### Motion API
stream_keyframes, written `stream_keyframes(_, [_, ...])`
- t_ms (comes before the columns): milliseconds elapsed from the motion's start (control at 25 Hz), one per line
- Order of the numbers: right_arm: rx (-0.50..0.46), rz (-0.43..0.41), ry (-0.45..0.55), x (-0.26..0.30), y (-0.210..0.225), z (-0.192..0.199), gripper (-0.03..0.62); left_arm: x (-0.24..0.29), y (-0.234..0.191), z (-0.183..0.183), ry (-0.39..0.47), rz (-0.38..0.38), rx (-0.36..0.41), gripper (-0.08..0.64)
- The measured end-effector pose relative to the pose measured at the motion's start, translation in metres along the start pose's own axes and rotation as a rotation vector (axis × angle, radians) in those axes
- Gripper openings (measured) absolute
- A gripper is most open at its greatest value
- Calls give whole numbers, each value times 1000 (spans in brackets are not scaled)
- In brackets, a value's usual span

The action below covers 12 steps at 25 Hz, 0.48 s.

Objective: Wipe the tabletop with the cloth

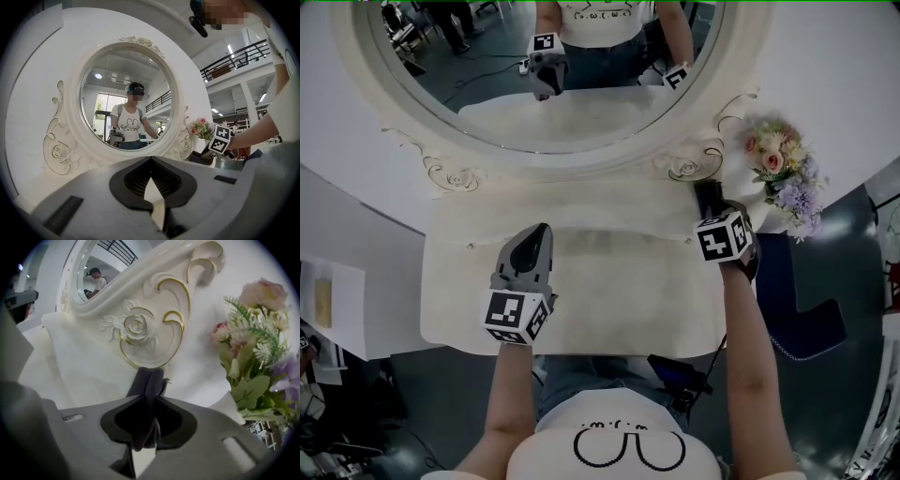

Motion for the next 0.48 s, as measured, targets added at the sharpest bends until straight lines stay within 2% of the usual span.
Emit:
stream_keyframes(80, [-15,66,-12,1,5,6,69,0,3,0,-3,8,5,-3])
stream_keyframes(320, [-150,272,-53,4,12,24,69,-4,7,-1,-12,24,19,-3])
stream_keyframes(400, [-153,317,-51,0,15,29,69,-7,9,-1,-19,36,29,-3])
stream_keyframes(480, [-115,348,-34,-8,18,35,69,-12,8,-1,-22,40,34,-2])
Point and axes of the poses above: the fingertips, and each gripper's own axes: x forward along the fingers, y to its right, z out of its underside, the point moved 8 cm from there along -x, backward along the fingers, and after that the axes turned 8 degrees about z, right-handed, at the moved point
